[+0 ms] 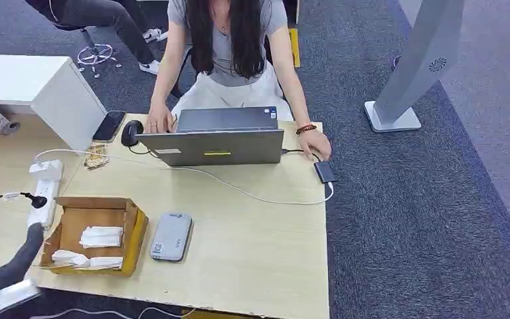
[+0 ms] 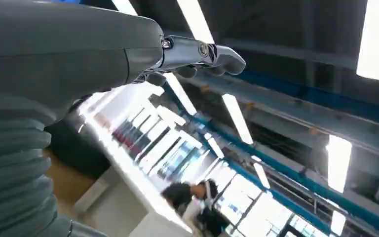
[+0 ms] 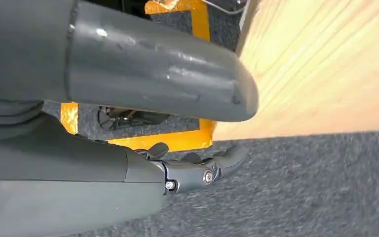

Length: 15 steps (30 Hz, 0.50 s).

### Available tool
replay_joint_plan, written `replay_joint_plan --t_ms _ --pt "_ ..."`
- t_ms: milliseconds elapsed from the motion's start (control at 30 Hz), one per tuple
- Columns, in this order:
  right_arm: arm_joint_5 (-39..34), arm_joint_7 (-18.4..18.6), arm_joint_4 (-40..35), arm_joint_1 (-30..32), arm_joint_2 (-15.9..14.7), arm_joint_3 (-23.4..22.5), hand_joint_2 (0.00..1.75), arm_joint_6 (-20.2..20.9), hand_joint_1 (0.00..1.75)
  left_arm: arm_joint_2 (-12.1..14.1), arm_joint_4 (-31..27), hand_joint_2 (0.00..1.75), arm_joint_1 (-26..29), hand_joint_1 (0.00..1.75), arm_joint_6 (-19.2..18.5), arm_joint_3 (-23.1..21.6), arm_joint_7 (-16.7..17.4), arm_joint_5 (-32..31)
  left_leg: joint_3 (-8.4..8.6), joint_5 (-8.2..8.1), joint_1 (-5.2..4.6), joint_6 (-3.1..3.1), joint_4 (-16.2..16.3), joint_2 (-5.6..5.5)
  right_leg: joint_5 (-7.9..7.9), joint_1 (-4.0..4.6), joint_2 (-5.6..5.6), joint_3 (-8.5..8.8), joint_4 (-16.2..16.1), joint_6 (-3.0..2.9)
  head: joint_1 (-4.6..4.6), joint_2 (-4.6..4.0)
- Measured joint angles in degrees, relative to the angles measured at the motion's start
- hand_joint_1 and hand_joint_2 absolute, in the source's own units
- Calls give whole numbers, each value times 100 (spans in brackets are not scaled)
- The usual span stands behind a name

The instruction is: Pass the card to the sensor for recognition and then transmit it.

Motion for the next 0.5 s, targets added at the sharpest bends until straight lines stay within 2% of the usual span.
replay_joint_plan --t_ms 33,100,200,367,500 --pt "41 43 0 -39 2 2 0 0 0 258 260 175 -312 0 125 -232 418 -652 2 5 0 -3 0 -8 2 0 -3 2 0 0 -9 0" --pt "94 98 -2 -93 7 2 0 0 0 623 842 175 -1006 0 253 -614 1082 -1463 0 20 2 -11 -1 -7 16 3 -2 3 2 -10 -7 0" --pt "159 161 -2 -98 4 2 0 7 0 1122 1678 175 -1851 0 329 -1056 1755 -2333 0 31 2 -8 -1 -4 23 4 4 3 4 -11 -2 0" --pt "258 221 -2 -98 4 2 0 7 0 1645 2846 175 -2838 0 333 -1583 2279 -3048 35 37 1 -13 1 2 24 3 12 -4 4 -11 -9 0" --pt "284 238 -2 -93 4 2 0 -2 0 1844 3391 175 -3244 0 369 -1839 2379 -3190 34 31 -1 -14 1 10 23 0 23 -6 4 -9 -7 0"
